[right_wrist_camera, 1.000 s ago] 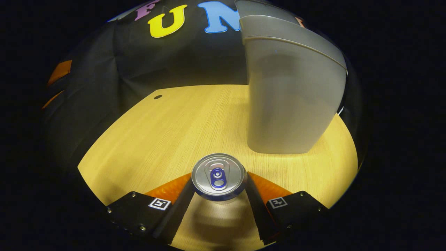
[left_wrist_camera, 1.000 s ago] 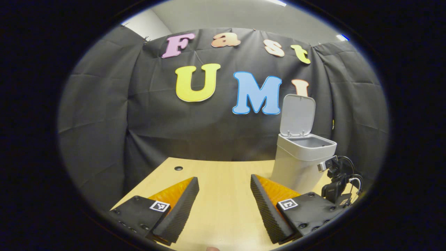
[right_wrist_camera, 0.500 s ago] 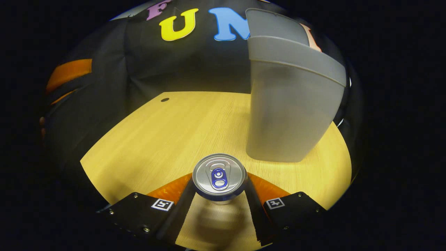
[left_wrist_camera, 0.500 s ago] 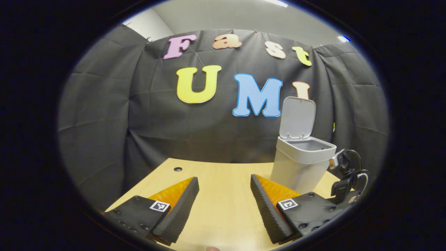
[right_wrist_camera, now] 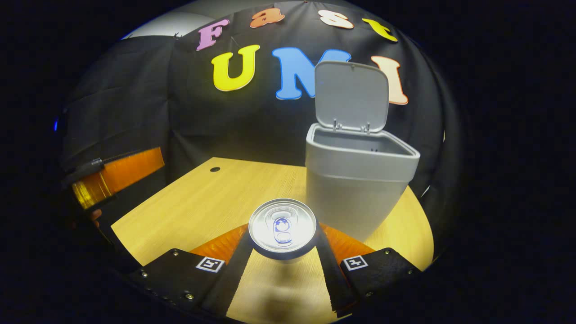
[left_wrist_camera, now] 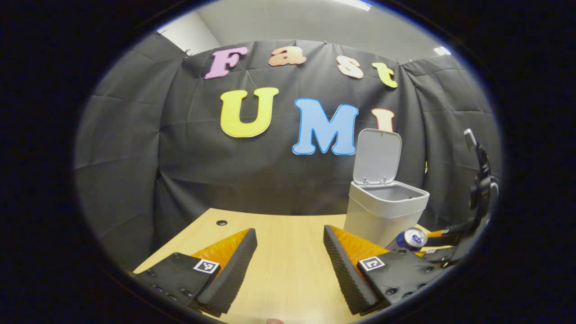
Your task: Press the lid of the desktop garbage bin to open it, pick up the crumpled paper on the desktop and throw it into the bin, then pick up the pop can on the desktop and drop it into the bin, and finally close the garbage bin lid.
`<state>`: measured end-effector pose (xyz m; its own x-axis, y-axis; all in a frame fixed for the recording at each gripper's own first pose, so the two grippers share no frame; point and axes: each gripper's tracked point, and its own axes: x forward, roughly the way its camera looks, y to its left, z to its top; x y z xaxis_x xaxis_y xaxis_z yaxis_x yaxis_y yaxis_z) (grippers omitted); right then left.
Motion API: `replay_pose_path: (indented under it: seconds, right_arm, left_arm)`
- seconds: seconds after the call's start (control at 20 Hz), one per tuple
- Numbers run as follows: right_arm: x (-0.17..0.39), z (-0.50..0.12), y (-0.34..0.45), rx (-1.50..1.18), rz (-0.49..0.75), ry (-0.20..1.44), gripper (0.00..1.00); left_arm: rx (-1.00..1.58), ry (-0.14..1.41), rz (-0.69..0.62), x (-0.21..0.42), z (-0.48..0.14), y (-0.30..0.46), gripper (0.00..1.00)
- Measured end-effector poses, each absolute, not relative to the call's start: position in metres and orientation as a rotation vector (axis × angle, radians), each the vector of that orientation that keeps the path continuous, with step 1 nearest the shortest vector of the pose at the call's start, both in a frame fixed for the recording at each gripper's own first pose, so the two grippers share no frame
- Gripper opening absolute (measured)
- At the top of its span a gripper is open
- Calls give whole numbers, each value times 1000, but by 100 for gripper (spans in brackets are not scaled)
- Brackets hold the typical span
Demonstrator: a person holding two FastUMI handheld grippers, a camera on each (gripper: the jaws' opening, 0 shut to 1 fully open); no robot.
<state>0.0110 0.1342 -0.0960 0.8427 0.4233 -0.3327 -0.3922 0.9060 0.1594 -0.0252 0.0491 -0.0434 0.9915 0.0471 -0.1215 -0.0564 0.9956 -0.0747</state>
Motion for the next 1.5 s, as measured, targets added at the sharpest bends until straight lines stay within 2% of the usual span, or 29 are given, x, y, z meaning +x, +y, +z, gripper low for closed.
replay_pose_path:
  seconds: [0.3,0.95,1.15,1.5]
  right_arm:
    - [32,-41,110,85,390,249,81]
    - [88,36,69,187,313,58,81]
    - [118,33,57,162,267,51,81]
    - [153,-5,51,113,224,135,81]
  left_arm:
    - [-73,110,49,-21,-41,46,97]
    - [-69,108,106,-18,-39,58,97]
    - [-70,108,123,-16,-38,62,98]
    - [-58,107,136,-9,-36,65,99]
